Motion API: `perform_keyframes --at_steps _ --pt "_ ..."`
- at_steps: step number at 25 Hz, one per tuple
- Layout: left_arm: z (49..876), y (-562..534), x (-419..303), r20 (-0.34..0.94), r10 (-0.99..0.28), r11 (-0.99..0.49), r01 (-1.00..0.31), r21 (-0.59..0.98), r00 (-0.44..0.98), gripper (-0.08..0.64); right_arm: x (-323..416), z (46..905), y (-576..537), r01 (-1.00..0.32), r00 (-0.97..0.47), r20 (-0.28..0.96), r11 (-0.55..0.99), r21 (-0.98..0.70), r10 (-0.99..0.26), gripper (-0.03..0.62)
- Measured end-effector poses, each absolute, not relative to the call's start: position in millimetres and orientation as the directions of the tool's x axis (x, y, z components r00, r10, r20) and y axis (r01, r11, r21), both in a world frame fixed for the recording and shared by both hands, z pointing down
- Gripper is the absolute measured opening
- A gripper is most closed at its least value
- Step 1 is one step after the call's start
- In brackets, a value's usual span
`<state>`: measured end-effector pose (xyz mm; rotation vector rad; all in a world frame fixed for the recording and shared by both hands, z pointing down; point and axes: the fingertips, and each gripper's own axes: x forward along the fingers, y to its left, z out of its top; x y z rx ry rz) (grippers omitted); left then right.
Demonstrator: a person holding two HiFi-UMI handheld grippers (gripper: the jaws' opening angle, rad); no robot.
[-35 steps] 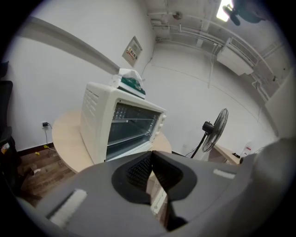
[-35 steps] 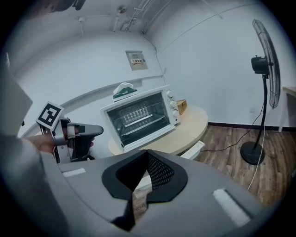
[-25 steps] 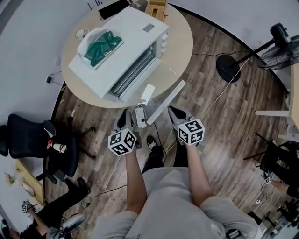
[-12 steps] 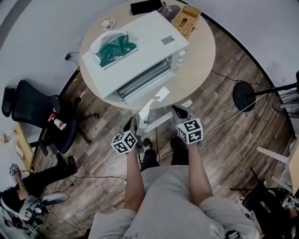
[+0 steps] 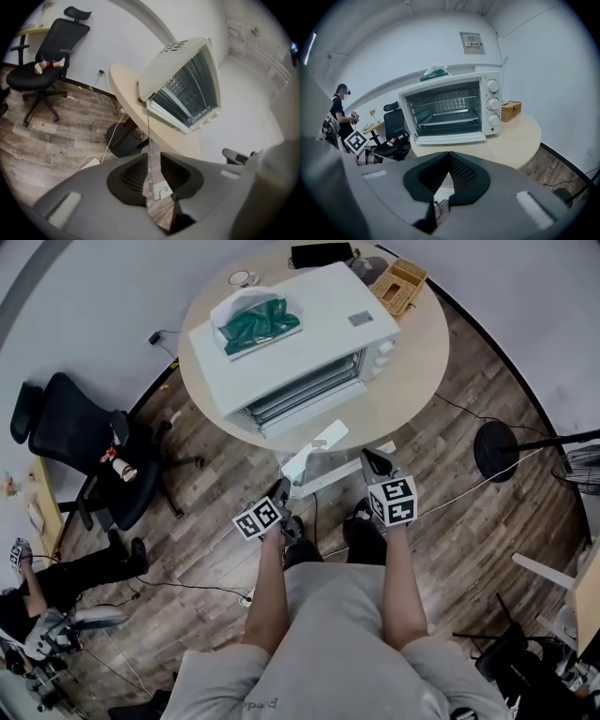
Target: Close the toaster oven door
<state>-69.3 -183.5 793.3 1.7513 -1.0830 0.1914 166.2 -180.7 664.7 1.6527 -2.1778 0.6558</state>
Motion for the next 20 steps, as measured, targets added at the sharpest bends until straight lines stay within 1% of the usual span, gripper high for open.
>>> perform_keyframes --at_steps 3,6,11,14,16,17,20 --pt "796.4 -181.3 -69.4 0.525 -0.580 -0.045 -0.668 0.743 0.623 0.173 161.8 667.7 -173.5 -0.965 -0.262 0.521 0.213 -0.153 -0.812 0.000" --pt "800.4 -174.4 -64.6 0.480 -0.558 -0.036 -0.597 0.801 0.677 0.183 152.7 674.3 -164.0 -0.967 -0.254 0.534 0.208 -0.146 -0.806 0.000" --pt "813.9 -155.1 -53.8 0.464 -0.484 -0.058 -0.556 0.829 0.742 0.183 139.0 675.9 -156.3 -0.972 -0.236 0.531 0.194 -0.134 -0.814 0.000" --pt "815.2 -143.5 -42.6 0.433 -0.431 -0.082 -0.512 0.855 0.792 0.182 131.8 678.2 -150.7 -0.976 -0.217 0.528 0.173 -0.132 -0.821 0.000" --pt "815.2 -139.6 -38.1 0.419 -0.404 -0.097 -0.493 0.864 0.813 0.176 125.4 680.3 -145.1 -0.977 -0.211 0.529 0.166 -0.130 -0.822 0.000" --pt "814.8 -139.0 -37.2 0.418 -0.393 -0.112 -0.494 0.862 0.819 0.155 122.4 681.0 -142.4 -0.978 -0.208 0.529 0.163 -0.130 -0.823 0.000" --pt "810.4 -137.7 -37.4 0.421 -0.368 -0.166 -0.504 0.848 0.829 0.138 117.2 679.5 -134.3 -0.981 -0.192 0.529 0.155 -0.115 -0.826 0.000"
